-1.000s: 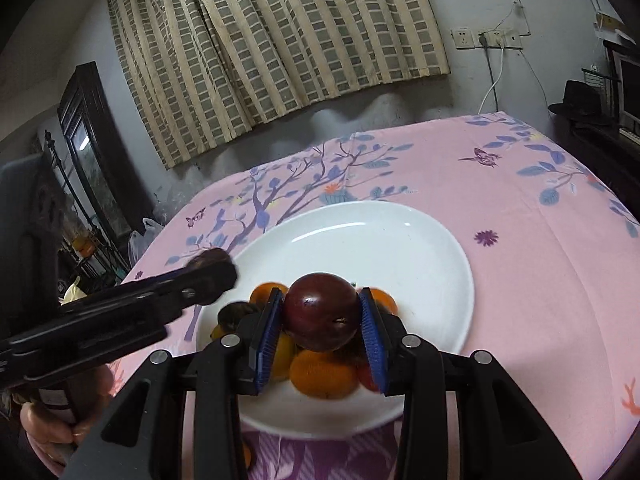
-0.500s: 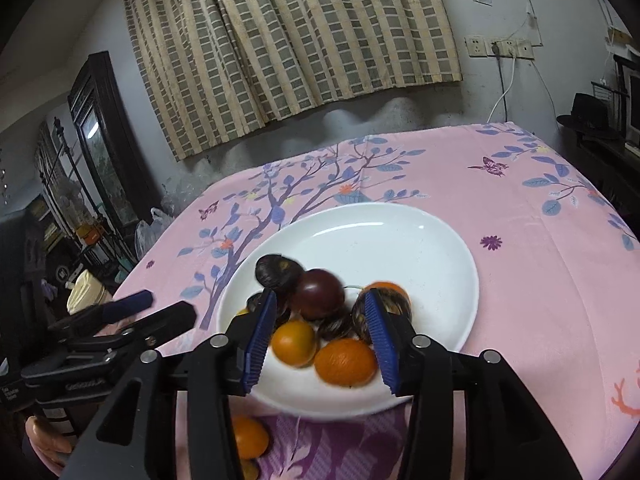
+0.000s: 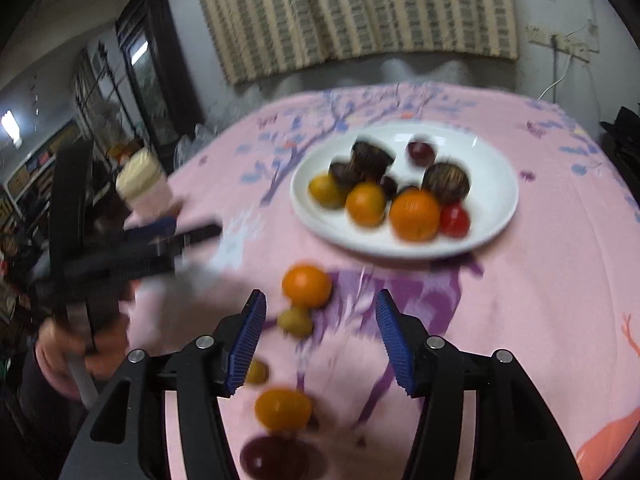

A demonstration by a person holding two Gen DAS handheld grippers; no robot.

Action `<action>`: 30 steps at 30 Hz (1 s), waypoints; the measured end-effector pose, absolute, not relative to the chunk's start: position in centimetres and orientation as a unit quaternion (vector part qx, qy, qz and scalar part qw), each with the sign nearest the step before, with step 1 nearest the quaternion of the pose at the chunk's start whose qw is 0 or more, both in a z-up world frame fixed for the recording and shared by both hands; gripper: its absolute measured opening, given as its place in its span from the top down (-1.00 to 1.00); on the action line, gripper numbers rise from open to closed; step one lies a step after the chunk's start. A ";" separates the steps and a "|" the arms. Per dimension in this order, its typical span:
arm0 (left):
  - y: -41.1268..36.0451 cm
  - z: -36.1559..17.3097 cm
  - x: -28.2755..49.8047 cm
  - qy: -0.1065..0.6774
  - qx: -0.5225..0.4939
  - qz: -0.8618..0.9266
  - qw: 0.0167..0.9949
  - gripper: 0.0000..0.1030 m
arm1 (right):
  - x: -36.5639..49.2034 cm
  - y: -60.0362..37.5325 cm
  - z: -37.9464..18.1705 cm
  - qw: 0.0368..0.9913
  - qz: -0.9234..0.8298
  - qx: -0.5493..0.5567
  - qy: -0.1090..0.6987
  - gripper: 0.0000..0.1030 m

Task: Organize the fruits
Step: 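Grasp a tangerine with the left tool while the right tool grasps a tangerine, release both on plate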

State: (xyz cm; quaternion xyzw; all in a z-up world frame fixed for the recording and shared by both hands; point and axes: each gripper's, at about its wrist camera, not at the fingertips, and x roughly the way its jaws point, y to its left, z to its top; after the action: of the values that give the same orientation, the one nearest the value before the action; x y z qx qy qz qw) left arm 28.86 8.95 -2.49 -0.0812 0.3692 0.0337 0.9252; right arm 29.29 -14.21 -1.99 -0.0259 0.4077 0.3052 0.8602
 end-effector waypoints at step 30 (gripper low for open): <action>0.8 -4.6 31.9 0.424 -0.055 -0.084 0.900 -0.48 | 29.2 -17.7 -1.7 0.849 0.299 0.045 0.434 0.30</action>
State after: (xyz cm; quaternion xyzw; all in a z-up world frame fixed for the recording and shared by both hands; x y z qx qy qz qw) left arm 31.86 0.83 -4.63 -0.0547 0.4240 -0.0844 0.9001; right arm 29.20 -17.73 -1.65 0.0449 0.4340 0.2985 0.8488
